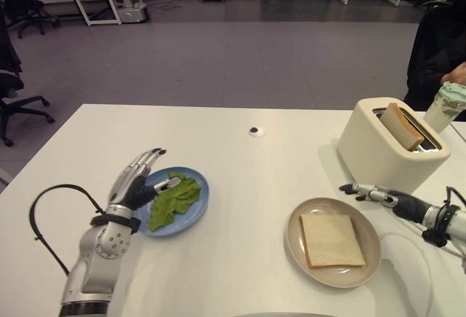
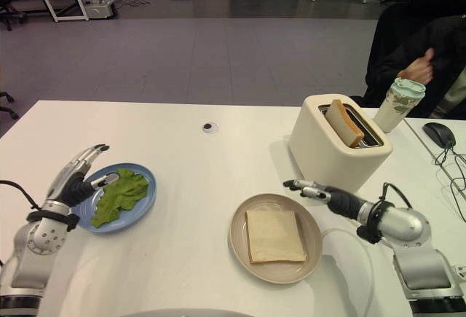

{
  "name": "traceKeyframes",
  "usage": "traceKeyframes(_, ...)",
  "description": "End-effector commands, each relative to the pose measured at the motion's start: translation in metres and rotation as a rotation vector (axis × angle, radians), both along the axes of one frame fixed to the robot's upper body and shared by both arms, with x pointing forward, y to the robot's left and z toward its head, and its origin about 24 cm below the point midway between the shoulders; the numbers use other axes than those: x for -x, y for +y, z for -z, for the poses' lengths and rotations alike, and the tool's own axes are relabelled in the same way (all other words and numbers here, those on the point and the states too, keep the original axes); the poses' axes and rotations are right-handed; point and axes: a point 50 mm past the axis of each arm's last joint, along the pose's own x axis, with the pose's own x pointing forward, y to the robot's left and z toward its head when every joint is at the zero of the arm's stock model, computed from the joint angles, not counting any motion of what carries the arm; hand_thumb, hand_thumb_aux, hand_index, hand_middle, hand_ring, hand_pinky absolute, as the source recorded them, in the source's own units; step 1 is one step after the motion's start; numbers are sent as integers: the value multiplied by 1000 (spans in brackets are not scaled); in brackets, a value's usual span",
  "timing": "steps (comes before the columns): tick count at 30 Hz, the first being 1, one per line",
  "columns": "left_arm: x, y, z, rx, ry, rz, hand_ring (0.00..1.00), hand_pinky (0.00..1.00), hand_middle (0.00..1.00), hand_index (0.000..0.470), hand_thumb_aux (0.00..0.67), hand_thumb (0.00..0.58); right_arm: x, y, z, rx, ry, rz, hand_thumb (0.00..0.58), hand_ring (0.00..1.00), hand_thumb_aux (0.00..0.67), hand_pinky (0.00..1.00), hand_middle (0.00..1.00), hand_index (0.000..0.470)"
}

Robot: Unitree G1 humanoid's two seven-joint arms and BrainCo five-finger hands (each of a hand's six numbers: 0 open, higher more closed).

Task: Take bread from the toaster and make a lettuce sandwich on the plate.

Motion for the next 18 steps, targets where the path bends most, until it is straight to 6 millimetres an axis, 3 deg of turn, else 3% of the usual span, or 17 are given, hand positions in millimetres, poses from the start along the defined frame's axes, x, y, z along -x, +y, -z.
traceKeyframes(1, 1, 5, 14, -233, 180, -33, 0, 0, 0, 0, 0, 0, -5, 21, -29, -242, -144, -15, 0, 0, 0, 0, 0, 0)
traceKeyframes(6, 4, 4, 28, -334, 274, -37, 0, 0, 0, 0, 0, 0, -3, 35, -45, -484, -210, -1, 0, 0, 0, 0, 0, 0)
traceKeyframes(7, 4, 3, 32, -341, 287, -31, 0, 0, 0, 13, 18, 31, -3, 35, -46, -500, -217, 8, 0, 0, 0, 0, 0, 0)
traceKeyframes(8, 5, 1, 35, -343, 301, -22, 0, 0, 0, 184, 263, 366, -3, 35, -47, -510, -221, 14, 0, 0, 0, 0, 0, 0)
traceKeyframes(9, 6, -1, 39, -344, 315, -14, 0, 0, 0, 267, 381, 472, -3, 35, -48, -514, -224, 19, 0, 0, 0, 0, 0, 0)
traceKeyframes(10, 7, -2, 43, -344, 331, -7, 0, 0, 0, 400, 570, 567, -3, 35, -49, -519, -227, 24, 0, 0, 0, 0, 0, 0)
traceKeyframes(11, 7, -3, 46, -343, 344, -4, 0, 0, 0, 470, 670, 580, -3, 35, -49, -523, -229, 26, 0, 0, 0, 0, 0, 0)
traceKeyframes(18, 7, -11, 47, -314, 319, 39, 0, 0, 0, 470, 670, 580, -4, 31, -49, -521, -244, 48, 0, 0, 0, 0, 0, 0)
